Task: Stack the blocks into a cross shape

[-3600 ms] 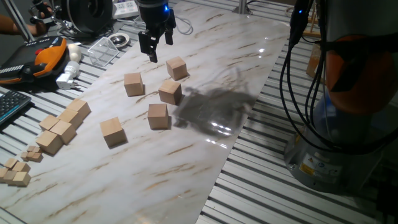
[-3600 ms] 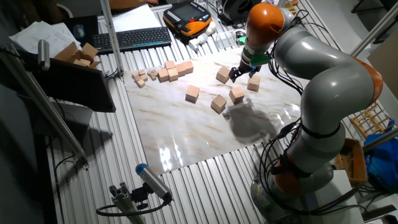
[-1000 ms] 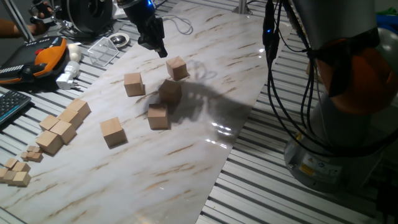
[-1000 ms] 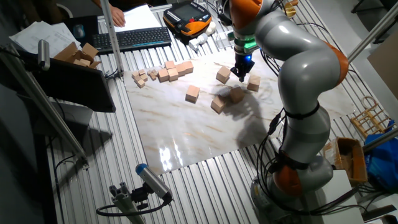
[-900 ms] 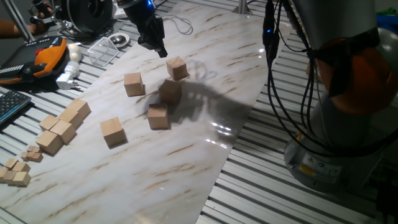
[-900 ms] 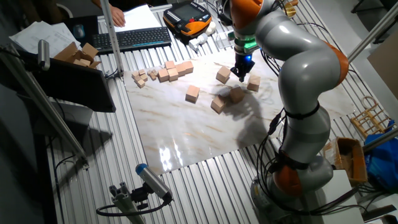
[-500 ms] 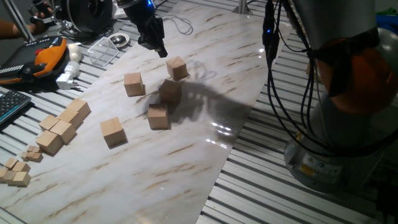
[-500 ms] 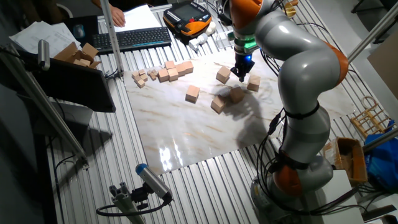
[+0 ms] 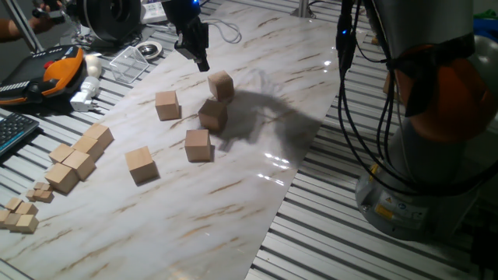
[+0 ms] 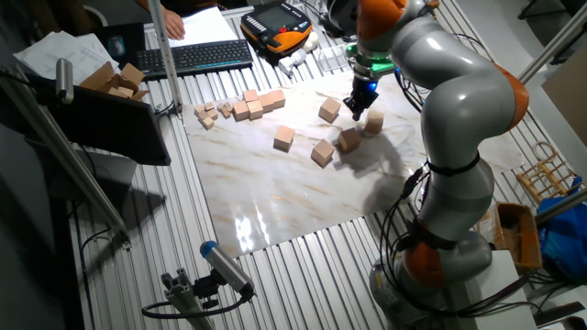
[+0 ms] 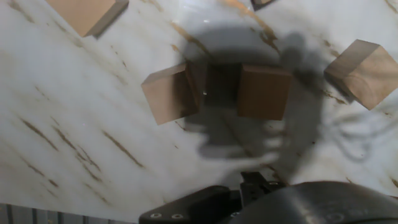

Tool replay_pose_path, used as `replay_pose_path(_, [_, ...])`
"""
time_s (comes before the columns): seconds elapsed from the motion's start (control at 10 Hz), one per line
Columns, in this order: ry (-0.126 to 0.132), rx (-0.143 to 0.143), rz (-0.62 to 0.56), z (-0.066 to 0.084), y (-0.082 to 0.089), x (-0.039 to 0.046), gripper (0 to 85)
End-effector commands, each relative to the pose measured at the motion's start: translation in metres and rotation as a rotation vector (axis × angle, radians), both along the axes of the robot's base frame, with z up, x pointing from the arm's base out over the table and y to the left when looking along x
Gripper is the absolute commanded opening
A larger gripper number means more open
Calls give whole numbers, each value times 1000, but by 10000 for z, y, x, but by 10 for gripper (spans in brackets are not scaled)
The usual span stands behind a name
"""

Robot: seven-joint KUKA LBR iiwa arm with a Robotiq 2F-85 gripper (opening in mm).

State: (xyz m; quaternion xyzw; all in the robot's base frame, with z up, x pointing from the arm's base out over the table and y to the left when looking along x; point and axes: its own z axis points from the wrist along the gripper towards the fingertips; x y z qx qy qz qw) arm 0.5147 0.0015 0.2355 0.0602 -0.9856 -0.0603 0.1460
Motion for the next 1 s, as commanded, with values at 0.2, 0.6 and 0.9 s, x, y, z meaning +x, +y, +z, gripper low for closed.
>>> replay_pose_path(0.2, [-16,8,-65,3,-6,0,0])
replay_pose_path(0.6, [-15,-3,-112,3,-6,0,0])
replay_pose_path(0.9, [-11,-14,-76,3,-6,0,0])
